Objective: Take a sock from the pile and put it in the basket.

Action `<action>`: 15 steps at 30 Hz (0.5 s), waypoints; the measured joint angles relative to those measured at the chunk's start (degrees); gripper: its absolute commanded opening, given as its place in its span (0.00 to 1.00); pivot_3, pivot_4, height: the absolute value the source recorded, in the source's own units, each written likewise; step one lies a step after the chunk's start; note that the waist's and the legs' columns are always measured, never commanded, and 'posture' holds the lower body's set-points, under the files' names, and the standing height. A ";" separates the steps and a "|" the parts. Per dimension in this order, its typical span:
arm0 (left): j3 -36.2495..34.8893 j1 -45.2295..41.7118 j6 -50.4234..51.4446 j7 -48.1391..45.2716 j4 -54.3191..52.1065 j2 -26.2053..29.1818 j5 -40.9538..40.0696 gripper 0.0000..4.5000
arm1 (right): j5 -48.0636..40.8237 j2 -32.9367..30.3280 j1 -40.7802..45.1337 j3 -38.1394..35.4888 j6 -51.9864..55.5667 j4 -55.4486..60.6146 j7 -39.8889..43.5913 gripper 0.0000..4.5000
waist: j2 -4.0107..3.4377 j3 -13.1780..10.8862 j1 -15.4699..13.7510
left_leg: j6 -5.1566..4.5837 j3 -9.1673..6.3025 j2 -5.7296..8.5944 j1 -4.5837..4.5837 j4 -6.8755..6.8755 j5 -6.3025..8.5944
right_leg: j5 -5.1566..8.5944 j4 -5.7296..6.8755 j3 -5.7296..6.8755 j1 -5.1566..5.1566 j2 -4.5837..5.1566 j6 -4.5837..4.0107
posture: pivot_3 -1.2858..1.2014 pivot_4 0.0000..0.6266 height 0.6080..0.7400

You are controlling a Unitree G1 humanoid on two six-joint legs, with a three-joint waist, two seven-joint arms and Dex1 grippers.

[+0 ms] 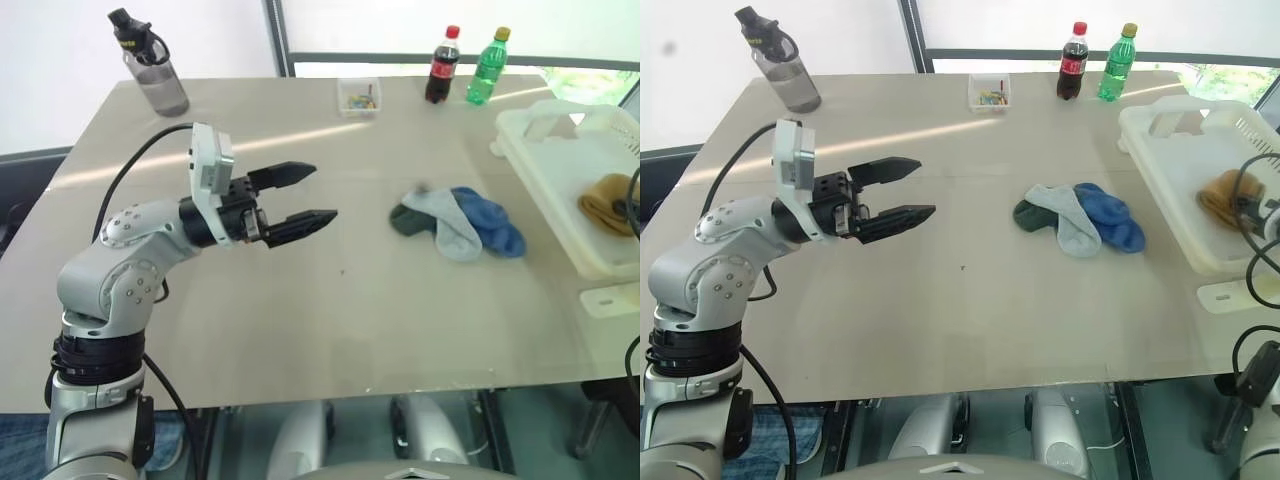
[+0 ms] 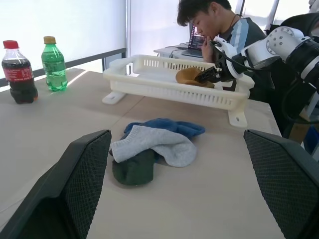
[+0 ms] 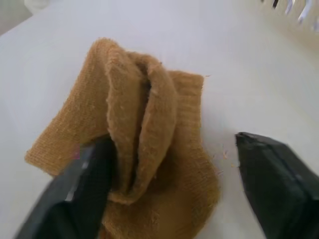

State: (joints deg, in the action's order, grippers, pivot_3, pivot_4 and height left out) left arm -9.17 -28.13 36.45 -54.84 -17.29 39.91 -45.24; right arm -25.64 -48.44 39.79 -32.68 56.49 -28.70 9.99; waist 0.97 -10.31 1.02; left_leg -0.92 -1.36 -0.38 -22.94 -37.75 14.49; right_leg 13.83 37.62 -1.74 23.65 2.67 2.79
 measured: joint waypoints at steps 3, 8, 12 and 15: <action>0.14 0.06 0.00 -0.22 -0.03 0.00 0.02 1.00 | 0.10 0.02 -0.36 0.20 -3.15 2.13 1.92 0.91 | 0.00 0.00 -0.01 | 0.00 0.00 0.00 0.00 0.00 0.00 | 0.00 0.00 -0.01 0.00 0.00 0.00 | 0.52 0.24 1.00; 0.19 0.11 0.00 -0.43 -0.05 0.01 0.03 1.00 | 0.51 0.04 -1.51 1.10 -8.64 5.03 5.44 0.91 | -0.01 0.00 -0.05 | 0.00 0.01 0.00 0.00 0.00 0.00 | 0.00 -0.01 -0.01 0.00 0.00 0.00 | 0.52 0.24 1.00; 0.20 0.26 0.00 -0.63 -0.05 0.05 0.05 1.00 | 0.35 1.06 -2.50 2.06 -16.50 8.97 9.97 0.91 | -0.01 -0.01 0.07 | 0.00 0.00 -0.01 0.02 0.00 0.00 | 0.00 0.02 -0.02 0.00 0.00 0.00 | 0.52 0.24 1.00; 0.24 0.91 -0.34 -0.51 -0.12 0.13 0.48 1.00 | -2.55 2.06 -6.01 3.02 -18.16 15.91 16.53 0.91 | -0.01 -0.01 -0.05 | 0.00 -0.05 -0.02 0.02 0.00 0.00 | 0.00 0.02 0.02 -0.01 0.00 0.00 | 0.52 0.24 1.00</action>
State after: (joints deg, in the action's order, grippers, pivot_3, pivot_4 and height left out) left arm -8.93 -27.22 36.11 -55.35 -17.41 40.04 -44.76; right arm -28.19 -46.38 33.78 -29.67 38.33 -12.79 26.52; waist 0.96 -10.32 0.97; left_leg -0.91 -1.41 -0.41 -22.92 -37.75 14.49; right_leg 13.83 37.64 -1.72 23.64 2.66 2.79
